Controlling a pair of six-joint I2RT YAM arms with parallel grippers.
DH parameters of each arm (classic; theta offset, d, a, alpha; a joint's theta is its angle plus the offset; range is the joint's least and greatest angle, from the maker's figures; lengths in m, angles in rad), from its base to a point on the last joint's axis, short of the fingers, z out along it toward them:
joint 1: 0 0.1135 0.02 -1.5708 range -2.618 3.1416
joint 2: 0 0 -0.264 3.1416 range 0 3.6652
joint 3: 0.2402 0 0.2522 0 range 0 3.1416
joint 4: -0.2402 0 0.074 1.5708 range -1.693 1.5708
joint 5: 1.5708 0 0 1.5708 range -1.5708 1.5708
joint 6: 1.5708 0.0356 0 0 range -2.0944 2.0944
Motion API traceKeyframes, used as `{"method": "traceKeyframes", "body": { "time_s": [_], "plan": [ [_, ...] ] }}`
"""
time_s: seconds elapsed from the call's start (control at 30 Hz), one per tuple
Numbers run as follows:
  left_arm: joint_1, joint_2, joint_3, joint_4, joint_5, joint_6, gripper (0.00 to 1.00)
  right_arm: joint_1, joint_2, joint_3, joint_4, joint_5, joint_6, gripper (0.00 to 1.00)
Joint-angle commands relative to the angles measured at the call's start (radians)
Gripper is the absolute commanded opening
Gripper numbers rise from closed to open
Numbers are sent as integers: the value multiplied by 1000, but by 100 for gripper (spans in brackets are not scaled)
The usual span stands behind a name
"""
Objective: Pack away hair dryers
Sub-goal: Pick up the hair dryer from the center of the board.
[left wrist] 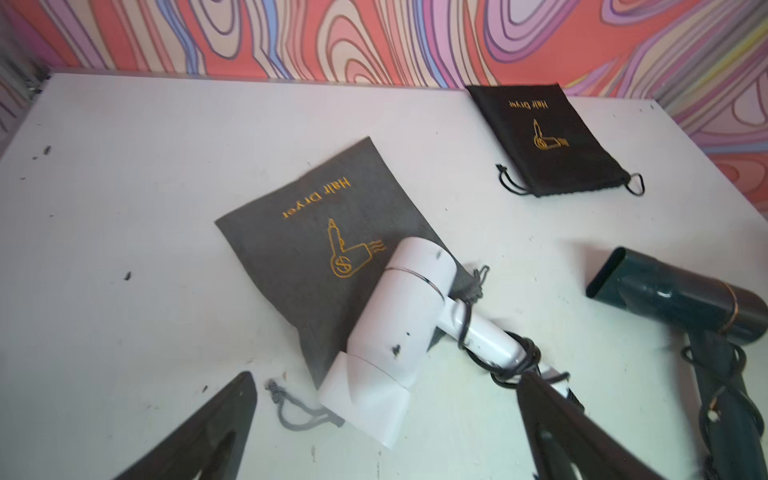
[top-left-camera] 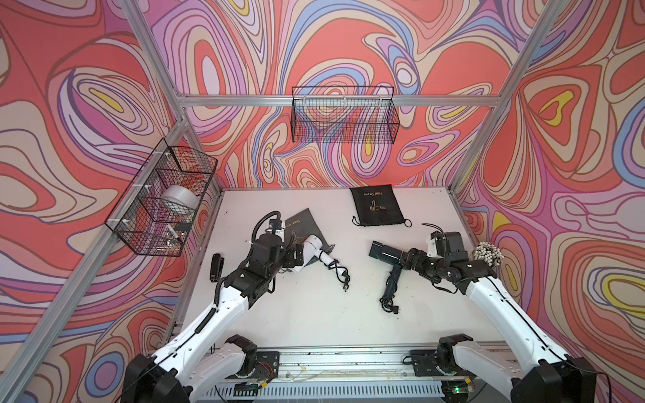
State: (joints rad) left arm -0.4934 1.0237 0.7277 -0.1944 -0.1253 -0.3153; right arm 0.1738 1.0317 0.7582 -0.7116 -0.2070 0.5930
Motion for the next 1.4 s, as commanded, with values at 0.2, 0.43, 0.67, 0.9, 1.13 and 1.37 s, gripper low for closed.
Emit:
{"method": "traceKeyframes", "body": {
  "time_s": [0.2, 0.43, 0.67, 0.9, 1.13, 1.37],
  "plan": [
    [-168, 85, 64, -61, -38, -18, 100, 170, 161, -56, 17, 99, 117, 77],
    [-189, 88, 61, -62, -51, -45, 100, 223, 276, -50, 95, 125, 130, 74],
    [-195, 92, 64, -63, -52, -53, 100, 253, 355, -15, 77, 193, 111, 67],
    [-196, 93, 67, -95, -47, -56, 100, 253, 380, -26, 140, 180, 104, 51],
    [-197, 98, 70, -99, -49, -63, 100, 253, 346, -73, 214, 172, 93, 30],
    [-196, 104, 81, -77, -44, -76, 100, 254, 208, -119, 282, 171, 62, 16]
  ]
}}
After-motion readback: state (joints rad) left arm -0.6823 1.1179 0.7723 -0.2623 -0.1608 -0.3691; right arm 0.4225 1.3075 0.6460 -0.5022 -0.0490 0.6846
